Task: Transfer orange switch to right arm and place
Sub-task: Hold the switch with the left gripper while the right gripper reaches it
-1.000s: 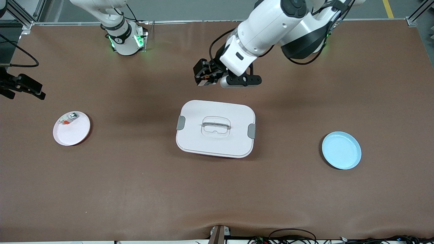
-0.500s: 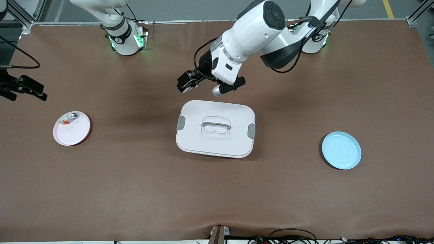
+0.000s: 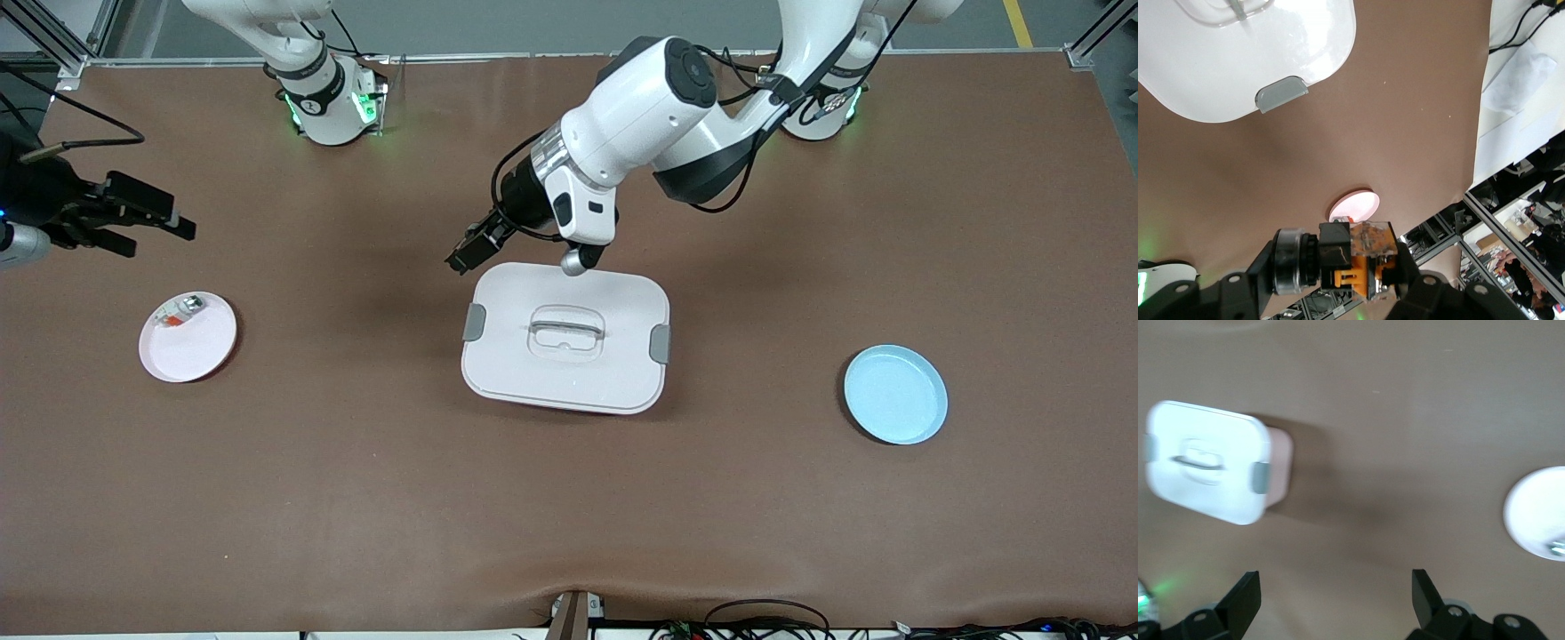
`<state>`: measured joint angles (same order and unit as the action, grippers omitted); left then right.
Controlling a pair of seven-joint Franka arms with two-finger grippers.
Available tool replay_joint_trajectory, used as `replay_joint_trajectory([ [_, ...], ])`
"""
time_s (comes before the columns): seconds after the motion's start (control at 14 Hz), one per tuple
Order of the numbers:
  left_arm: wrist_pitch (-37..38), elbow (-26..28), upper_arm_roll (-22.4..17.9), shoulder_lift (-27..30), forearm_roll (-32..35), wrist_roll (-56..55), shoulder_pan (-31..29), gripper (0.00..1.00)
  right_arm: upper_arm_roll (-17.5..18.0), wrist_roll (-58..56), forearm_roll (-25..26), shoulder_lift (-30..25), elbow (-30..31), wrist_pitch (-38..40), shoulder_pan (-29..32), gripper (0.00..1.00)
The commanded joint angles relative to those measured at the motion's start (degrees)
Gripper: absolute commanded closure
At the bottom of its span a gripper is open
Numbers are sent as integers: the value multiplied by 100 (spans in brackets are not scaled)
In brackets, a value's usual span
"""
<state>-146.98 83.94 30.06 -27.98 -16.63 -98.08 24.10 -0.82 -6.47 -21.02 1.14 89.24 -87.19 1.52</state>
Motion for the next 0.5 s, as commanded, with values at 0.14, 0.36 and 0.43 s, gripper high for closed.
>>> replay_joint_trajectory([
  [0.14, -50, -650, -1087, -357, 2, -1019, 1077, 79, -15, -91, -1156, -35, 513, -350, -11, 0],
  [0.36, -50, -677, -1484, -366, -7, -1300, 1447, 79, -6, -109, -1782, -455, 1532, -1236, -273, 0],
  [0.43, -59, -712, -1511, -366, -7, -1388, 1466, 79, -6, -109, -1818, -570, 1752, -1534, -475, 0],
])
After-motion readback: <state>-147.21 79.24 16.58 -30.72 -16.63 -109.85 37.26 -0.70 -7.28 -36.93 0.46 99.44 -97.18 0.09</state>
